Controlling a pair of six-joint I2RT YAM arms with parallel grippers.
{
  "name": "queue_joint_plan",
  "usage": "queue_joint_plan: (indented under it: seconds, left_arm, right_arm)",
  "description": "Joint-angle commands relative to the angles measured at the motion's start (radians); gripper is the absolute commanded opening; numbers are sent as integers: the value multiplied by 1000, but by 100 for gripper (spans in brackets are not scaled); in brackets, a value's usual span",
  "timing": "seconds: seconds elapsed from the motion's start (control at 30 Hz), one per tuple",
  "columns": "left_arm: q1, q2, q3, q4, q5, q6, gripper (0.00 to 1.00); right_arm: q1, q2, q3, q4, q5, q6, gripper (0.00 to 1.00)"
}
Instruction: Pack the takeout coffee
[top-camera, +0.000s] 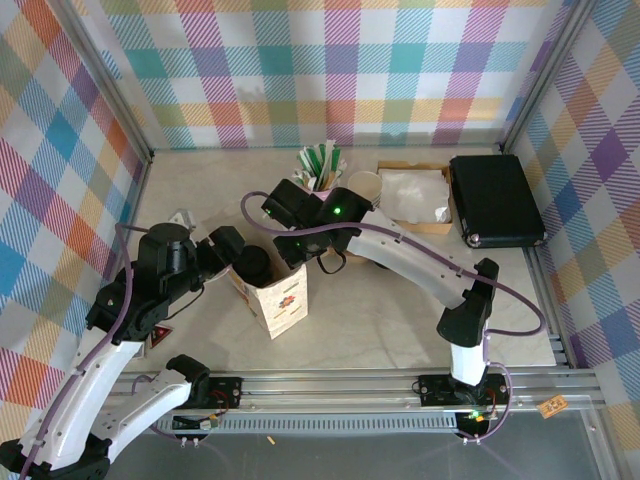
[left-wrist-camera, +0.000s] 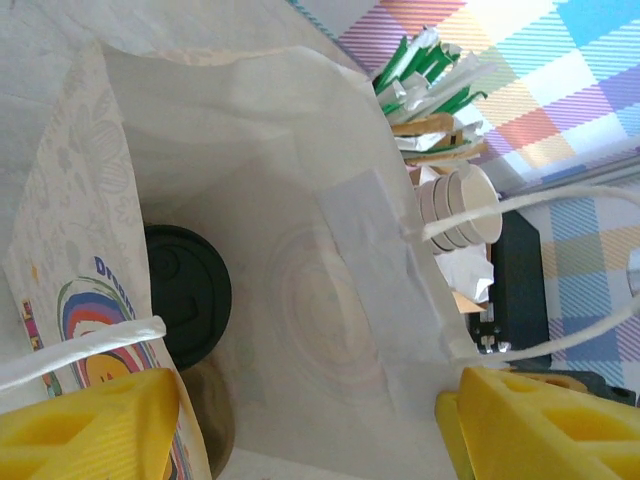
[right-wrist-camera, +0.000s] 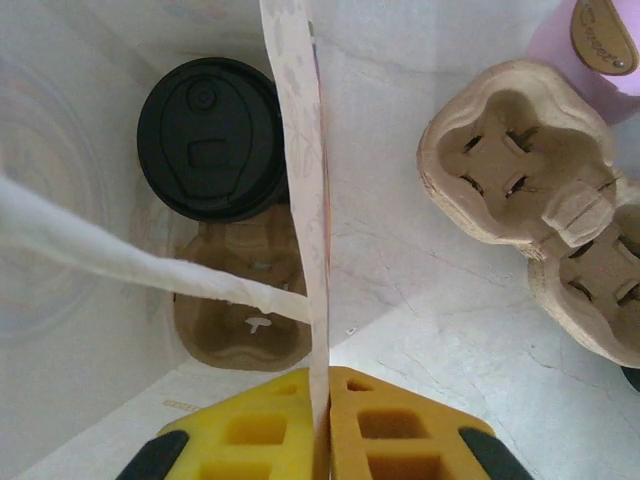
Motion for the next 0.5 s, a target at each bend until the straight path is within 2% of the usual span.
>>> queue_joint_plan:
  seconds: [0.0,0.27,0.47]
  left_arm:
    - [5,1,42,7,-53,-69,73]
    - [6,24,73,-32,-90,-219,70]
    - [5,24,77,-45,-122,-256,70]
  right_arm:
    - [13,17,37,-39,26,-27,10]
    - [29,29,56,-50,50,-53,8]
    - [36,36,55,-50,58,-71,6]
